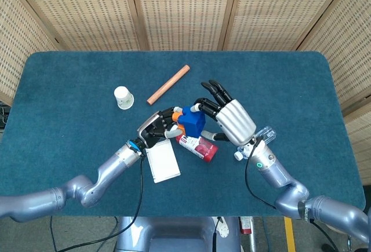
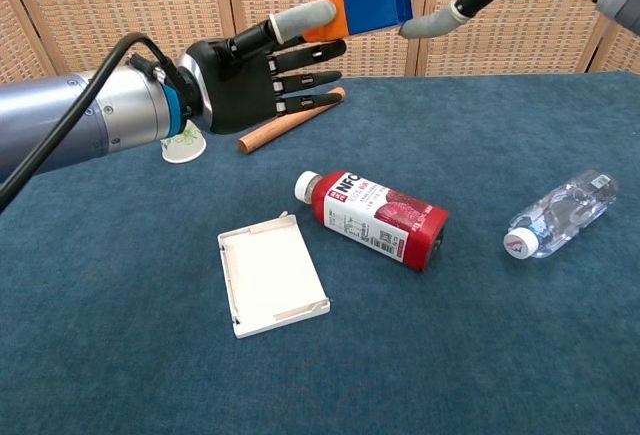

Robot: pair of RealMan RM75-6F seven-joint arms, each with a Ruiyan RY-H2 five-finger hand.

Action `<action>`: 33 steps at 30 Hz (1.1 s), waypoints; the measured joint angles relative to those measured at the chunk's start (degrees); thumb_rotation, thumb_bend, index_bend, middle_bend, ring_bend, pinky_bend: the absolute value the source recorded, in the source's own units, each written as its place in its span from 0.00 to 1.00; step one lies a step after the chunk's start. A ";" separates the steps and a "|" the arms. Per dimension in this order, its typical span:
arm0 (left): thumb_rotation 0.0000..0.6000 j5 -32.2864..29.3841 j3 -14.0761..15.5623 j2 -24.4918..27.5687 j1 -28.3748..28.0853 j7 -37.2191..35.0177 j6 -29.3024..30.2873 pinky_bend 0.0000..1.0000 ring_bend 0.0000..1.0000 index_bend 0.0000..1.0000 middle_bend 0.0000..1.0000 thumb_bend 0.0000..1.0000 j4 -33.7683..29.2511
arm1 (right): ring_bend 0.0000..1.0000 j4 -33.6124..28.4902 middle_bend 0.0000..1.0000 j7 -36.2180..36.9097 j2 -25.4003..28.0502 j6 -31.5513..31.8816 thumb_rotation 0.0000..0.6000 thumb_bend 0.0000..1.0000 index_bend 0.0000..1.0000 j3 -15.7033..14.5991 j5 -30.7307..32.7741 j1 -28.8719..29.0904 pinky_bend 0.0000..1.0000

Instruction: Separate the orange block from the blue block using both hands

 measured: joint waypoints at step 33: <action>1.00 0.63 -1.05 6.22 3.05 -3.83 -0.04 0.00 0.00 0.56 0.54 0.29 1.77 | 0.16 2.02 0.55 2.10 1.58 5.81 1.00 0.38 0.58 0.06 -0.02 0.30 0.00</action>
